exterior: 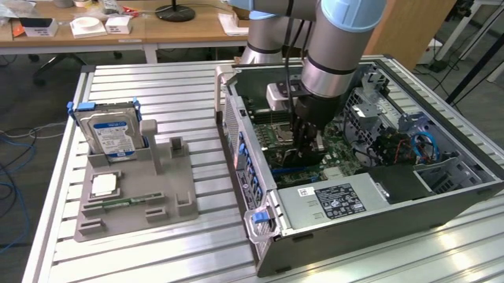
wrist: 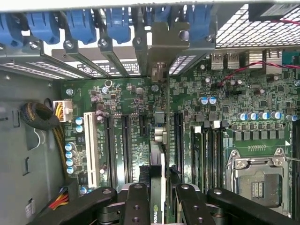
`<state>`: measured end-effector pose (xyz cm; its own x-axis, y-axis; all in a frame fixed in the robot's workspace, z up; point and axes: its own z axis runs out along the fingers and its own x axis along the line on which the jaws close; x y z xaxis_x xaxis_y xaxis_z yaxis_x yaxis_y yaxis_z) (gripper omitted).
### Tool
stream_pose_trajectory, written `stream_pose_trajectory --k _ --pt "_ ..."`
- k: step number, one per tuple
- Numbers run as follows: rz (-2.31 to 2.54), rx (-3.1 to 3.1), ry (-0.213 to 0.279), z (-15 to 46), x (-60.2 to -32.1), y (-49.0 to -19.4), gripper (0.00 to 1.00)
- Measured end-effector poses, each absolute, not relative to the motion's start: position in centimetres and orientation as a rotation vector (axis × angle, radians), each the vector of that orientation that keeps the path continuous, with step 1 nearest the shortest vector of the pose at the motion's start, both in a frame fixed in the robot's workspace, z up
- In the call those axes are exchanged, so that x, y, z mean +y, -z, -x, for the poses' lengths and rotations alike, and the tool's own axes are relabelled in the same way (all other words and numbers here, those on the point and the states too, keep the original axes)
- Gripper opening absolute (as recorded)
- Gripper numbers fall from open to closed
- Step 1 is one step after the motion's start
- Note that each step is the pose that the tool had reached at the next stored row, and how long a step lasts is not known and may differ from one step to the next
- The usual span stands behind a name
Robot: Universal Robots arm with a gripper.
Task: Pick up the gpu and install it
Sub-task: 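Insert the gpu into the slot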
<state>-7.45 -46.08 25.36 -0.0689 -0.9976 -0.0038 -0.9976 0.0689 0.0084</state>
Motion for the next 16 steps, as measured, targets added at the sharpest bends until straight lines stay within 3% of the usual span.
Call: stream_pose_trajectory --k 7,16 --pt "-2.125 -2.277 0.049 7.3 -46.1 -25.8 0.26" --pt "-2.124 -2.276 0.049 6.4 -46.1 -25.8 0.26"
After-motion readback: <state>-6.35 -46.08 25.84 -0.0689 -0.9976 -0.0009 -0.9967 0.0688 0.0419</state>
